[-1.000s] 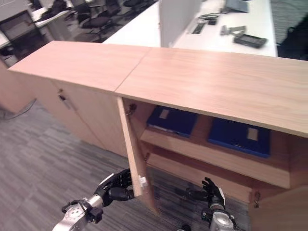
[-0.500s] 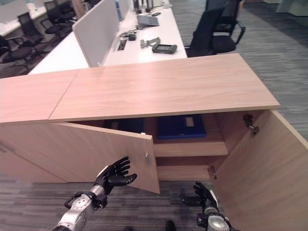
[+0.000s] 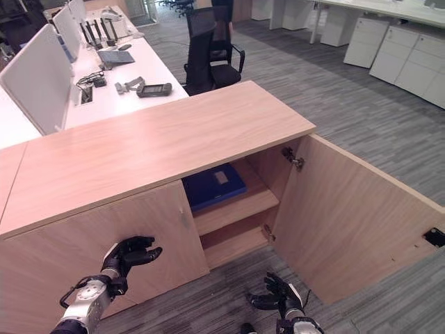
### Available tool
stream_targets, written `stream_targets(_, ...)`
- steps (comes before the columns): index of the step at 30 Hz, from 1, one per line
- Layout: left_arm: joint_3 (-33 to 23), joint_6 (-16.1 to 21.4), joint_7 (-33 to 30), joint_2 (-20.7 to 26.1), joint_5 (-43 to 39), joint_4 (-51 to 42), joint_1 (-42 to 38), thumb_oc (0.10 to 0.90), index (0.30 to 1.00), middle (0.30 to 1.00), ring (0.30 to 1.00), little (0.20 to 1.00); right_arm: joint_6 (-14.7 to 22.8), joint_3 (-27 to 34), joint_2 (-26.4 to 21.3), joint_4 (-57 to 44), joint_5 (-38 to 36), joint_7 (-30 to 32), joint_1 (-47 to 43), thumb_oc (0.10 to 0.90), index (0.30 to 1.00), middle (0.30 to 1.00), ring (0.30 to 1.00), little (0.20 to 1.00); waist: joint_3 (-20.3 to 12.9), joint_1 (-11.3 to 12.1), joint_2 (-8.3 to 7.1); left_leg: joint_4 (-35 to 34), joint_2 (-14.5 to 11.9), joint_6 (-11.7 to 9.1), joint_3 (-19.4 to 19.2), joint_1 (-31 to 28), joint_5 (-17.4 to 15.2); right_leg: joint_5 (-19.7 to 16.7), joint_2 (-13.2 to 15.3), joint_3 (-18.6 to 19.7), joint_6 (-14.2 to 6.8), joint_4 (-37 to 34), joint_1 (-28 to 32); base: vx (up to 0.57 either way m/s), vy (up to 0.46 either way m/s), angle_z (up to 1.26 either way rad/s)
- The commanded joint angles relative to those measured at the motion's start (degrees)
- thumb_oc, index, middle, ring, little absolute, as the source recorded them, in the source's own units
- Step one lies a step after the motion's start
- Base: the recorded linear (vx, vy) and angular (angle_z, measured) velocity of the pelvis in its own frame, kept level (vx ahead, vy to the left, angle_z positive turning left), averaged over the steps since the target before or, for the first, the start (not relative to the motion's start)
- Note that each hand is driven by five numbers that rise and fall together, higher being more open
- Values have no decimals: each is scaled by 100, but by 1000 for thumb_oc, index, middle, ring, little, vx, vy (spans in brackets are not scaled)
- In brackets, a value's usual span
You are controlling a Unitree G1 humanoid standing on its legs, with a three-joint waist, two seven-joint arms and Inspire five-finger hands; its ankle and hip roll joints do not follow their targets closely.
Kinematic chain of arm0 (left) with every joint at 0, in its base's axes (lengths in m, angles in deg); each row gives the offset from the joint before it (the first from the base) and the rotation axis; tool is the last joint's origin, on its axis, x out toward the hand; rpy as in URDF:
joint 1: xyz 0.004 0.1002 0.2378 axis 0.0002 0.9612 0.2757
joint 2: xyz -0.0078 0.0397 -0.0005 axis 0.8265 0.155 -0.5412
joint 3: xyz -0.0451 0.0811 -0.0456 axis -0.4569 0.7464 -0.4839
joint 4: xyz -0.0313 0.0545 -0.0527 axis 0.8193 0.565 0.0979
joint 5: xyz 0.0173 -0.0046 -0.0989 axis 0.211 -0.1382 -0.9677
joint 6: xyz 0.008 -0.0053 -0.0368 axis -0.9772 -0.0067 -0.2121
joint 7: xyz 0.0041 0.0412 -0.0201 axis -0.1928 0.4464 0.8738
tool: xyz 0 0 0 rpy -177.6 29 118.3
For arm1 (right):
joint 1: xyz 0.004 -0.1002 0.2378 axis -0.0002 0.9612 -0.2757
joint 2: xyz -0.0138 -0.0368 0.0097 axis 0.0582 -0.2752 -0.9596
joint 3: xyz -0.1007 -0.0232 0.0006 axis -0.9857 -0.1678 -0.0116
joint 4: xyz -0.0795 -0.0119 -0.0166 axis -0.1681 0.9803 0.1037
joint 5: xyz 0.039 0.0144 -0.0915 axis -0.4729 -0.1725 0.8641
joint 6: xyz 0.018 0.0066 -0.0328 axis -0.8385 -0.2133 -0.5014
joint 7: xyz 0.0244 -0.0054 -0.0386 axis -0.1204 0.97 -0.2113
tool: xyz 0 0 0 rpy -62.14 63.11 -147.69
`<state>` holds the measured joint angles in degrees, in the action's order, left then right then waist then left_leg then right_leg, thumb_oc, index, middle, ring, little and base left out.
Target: Put the empty folder in the office cabinet
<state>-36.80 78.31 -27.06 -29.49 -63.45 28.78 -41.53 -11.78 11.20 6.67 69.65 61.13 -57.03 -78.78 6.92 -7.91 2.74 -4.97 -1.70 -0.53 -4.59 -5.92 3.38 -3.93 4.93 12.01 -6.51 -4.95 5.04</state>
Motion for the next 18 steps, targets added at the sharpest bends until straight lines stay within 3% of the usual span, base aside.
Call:
stream_targets(1, -575, 864, -192, 708, -177, 250, -1402, 800, 900, 900, 900, 900, 396, 31, -163, -346, -18, -111, -181, 800, 900, 900, 900, 900, -455, 7, 1, 4, -172, -355, 30, -327, -495, 806, -27, -155, -230, 605, 34, 0, 0, 0)
stream_targets(9, -512, 898, -153, 319, -56, -267, -938, 800, 900, 900, 900, 900, 368, 245, -131, -213, 9, -81, -123, 800, 900, 900, 900, 900, -478, 44, -5, 4, -105, -279, 27, -325, -585, 773, 78, -247, -286, 599, -8, 12, 21, 1)
stream_targets(12, -302, 886, -73, 37, 15, -740, -643, 800, 900, 900, 900, 900, 357, 308, -52, -117, 36, -4, -295, 800, 900, 900, 900, 900, -363, 157, -10, 26, -114, -224, -30, -255, -610, 814, 23, -387, -304, 1015, -300, -85, 4, -5)
stream_targets(14, -198, 870, -6, -152, -65, -989, -431, 800, 900, 900, 900, 900, 354, 340, 5, -78, 82, 60, -443, 800, 900, 900, 900, 900, -194, 268, 10, 56, -160, -205, -120, -216, -613, 805, 45, -783, -379, 1420, -576, -132, -34, -16)
stream_targets(15, -128, 822, 56, -293, -134, -1195, -211, 800, 900, 900, 900, 900, 334, 394, 88, -112, 128, 135, -509, 800, 900, 900, 900, 900, -103, 356, 39, 93, -226, -213, -233, -168, -613, 784, 358, -1522, -527, 1801, -787, -125, -64, -21)
stream_targets(16, -128, 821, 56, -293, -133, -1195, -210, 800, 900, 900, 900, 900, 334, 394, 88, -113, 128, 135, -509, 800, 900, 900, 900, 900, -105, 353, 37, 93, -224, -212, -231, -166, -612, 787, 361, -1524, -527, 1804, -789, -85, -132, -38)
stream_targets(18, -18, 744, 175, -371, -82, -1414, 116, 800, 900, 900, 900, 900, 312, 465, 157, -75, 187, 172, -578, 800, 900, 900, 900, 900, -87, 473, 66, 135, -349, -266, -404, -158, -628, 645, 865, -2134, -479, 1773, -779, -21, -187, -73)
